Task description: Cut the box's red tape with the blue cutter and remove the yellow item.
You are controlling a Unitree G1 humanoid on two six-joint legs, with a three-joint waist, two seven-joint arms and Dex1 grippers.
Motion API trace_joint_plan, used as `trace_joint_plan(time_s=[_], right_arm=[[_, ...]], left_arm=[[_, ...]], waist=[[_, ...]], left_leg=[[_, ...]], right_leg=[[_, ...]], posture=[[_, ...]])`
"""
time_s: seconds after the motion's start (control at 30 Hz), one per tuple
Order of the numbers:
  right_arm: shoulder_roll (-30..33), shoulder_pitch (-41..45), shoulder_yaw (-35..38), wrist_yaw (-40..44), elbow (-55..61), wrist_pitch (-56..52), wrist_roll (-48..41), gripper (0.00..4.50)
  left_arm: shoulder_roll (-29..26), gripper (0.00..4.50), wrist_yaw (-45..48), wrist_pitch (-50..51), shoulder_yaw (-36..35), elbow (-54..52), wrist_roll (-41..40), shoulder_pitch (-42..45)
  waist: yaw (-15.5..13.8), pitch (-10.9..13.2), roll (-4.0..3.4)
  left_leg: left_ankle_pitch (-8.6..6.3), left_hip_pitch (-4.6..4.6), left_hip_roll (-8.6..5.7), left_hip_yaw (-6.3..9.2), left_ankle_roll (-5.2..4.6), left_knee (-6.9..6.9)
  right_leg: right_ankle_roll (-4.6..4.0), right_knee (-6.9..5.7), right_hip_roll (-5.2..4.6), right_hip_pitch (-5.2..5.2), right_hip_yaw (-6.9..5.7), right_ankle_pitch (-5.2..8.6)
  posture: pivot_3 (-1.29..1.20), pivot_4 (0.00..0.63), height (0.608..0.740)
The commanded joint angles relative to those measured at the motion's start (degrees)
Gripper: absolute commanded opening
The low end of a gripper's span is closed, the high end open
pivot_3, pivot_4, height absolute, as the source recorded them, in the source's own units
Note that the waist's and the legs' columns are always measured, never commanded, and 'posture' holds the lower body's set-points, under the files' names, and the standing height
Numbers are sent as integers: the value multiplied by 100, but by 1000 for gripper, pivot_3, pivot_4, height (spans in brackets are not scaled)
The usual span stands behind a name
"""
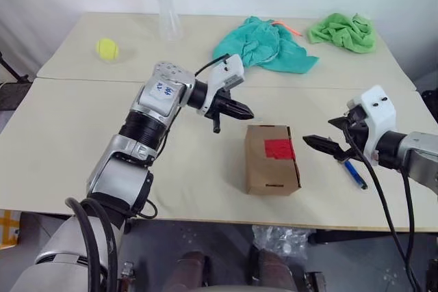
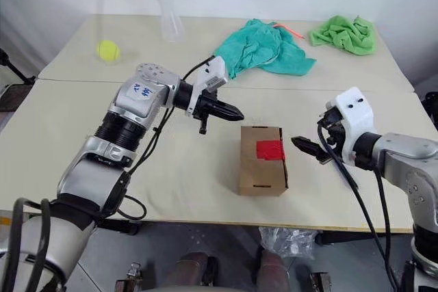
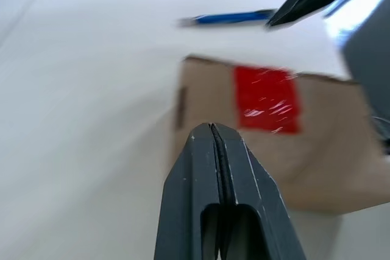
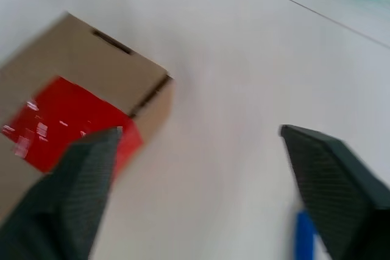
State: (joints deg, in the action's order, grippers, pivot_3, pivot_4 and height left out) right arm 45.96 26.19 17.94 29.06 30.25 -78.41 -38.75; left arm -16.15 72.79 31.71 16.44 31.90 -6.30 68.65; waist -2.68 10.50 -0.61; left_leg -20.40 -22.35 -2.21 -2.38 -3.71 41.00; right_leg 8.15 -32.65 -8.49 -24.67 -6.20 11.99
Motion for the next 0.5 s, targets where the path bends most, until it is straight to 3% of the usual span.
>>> trace_joint_plan(time_s=[0.03,0.23,0.5], right_arm=[[-244,250,49,-292,138,-511,-141,4476],[-587,217,-108,-523,140,-785,-92,4476],[-414,-282,-133,-505,39,-628,26,4476]], left_arm=[[25,0,209,152,204,-453,-66,-144],[46,0,188,15,586,-599,134,-431],[83,0,244,-42,863,-698,250,-698]], waist=[[8,0,0],[15,0,0],[-6,-1,-1]], left_leg=[[0,1,0,0,0,1],[0,1,-3,-1,0,4],[-3,6,-6,-2,-6,4]], right_leg=[[0,-5,0,0,1,0],[-1,-14,-2,-6,8,0],[-1,-14,-3,0,9,0]], posture=[[0,150,740],[0,150,740],[0,150,740]])
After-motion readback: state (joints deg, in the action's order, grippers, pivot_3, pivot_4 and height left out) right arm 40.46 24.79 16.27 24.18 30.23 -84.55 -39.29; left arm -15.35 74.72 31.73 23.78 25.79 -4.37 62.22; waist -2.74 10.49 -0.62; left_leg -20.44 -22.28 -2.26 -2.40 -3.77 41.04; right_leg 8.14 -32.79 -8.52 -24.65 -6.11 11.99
